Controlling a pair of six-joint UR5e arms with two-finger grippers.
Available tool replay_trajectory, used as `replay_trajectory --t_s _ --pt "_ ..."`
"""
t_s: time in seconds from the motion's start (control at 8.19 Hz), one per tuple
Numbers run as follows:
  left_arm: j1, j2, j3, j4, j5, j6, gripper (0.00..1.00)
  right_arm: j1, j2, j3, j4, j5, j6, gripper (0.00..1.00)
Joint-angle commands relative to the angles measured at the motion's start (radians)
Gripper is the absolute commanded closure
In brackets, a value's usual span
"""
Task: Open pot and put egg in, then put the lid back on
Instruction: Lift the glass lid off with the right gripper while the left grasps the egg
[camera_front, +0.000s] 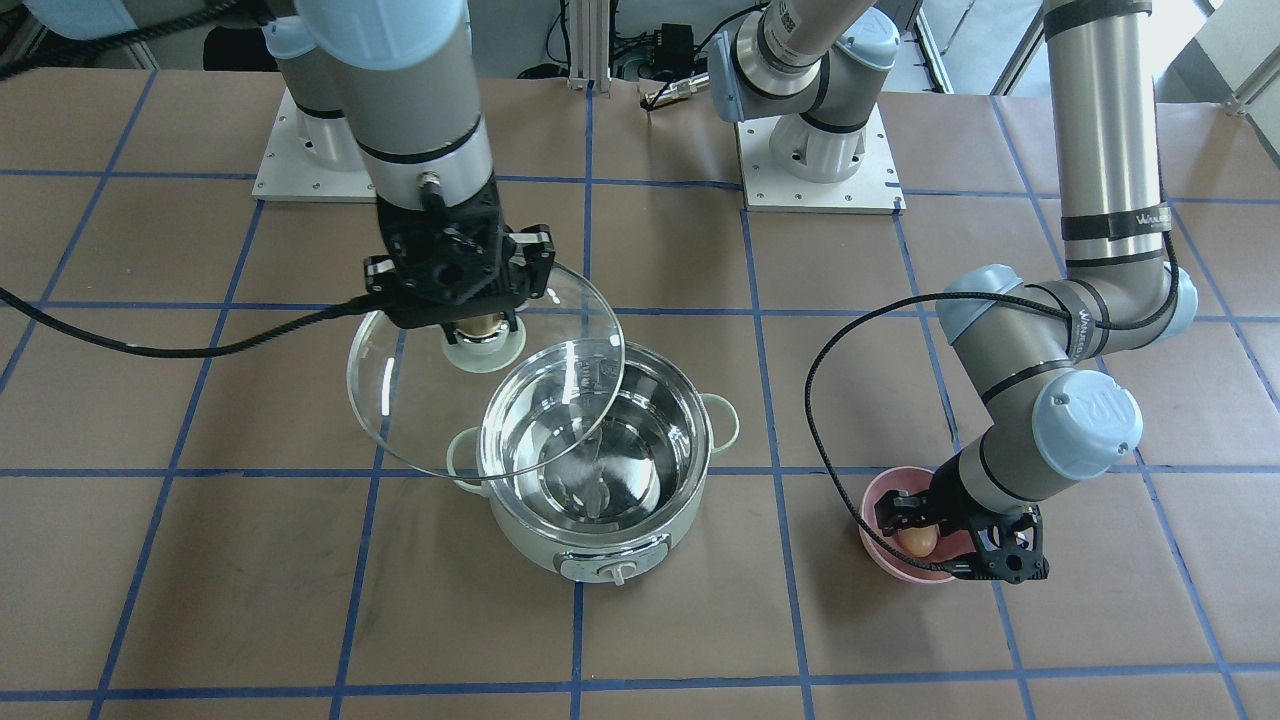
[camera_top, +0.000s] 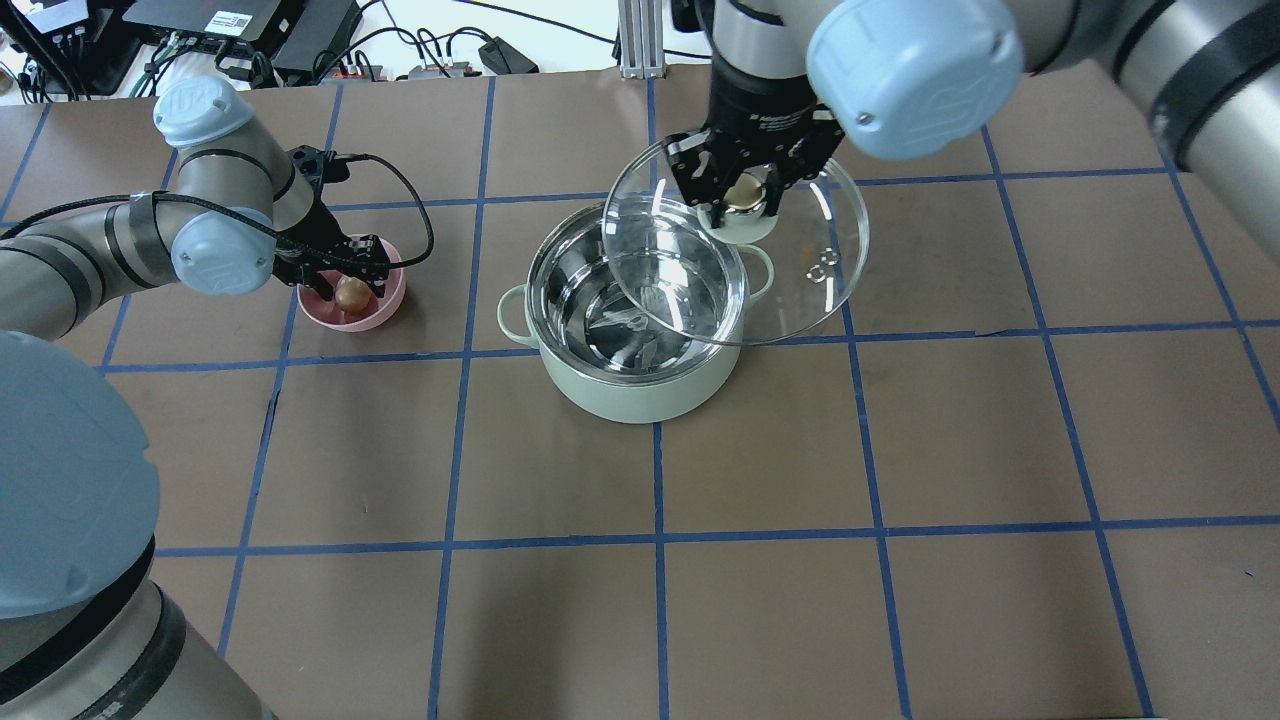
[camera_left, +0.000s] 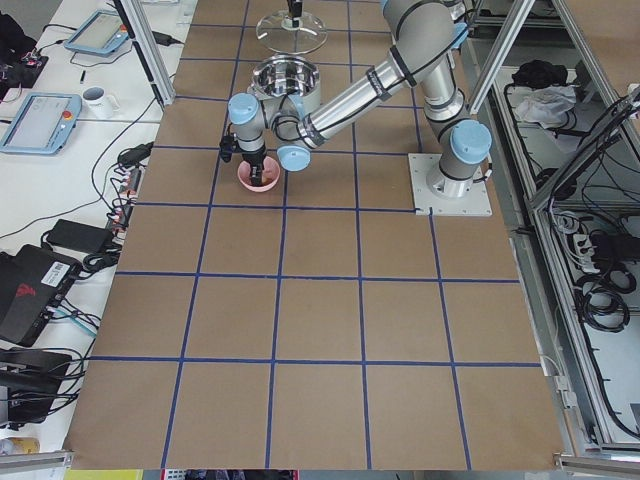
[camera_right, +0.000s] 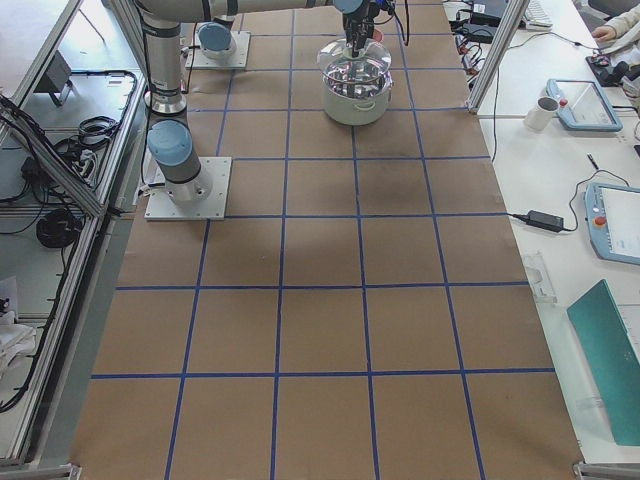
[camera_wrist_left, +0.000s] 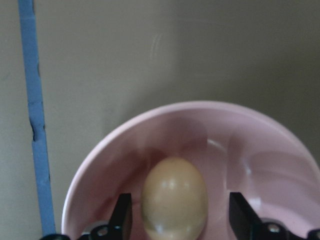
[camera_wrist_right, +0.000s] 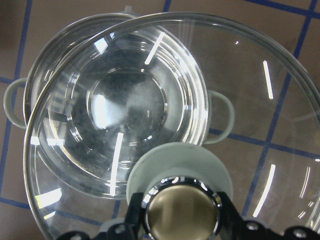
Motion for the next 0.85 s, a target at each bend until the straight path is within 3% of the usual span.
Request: replay_trajectory --t_s 0.0,0.12,0.24,0.49,0.73 --pt "0.000 -0.007 0.000 0.000 0.000 0.005 0.49 -0.134 -0.074 0.004 0.064 -0.010 -0.084 1.00" --pt "0.000 -0.006 0.001 0.000 0.000 0.007 0.60 -0.175 -0.079 0.006 0.070 -0.013 -0.148 1.00" --pt "0.000 -0.001 0.001 0.002 0.000 0.007 0.60 -0.227 -0.093 0.006 0.075 -0.013 -0.193 1.00" --pt "0.000 0.009 0.003 0.000 0.000 0.014 0.86 -0.325 -0.116 0.007 0.128 -0.020 -0.255 1.00" --pt "-0.003 0.037 0.003 0.003 -0.001 0.002 0.91 -0.388 -0.132 0.007 0.155 -0.036 -0.288 1.00"
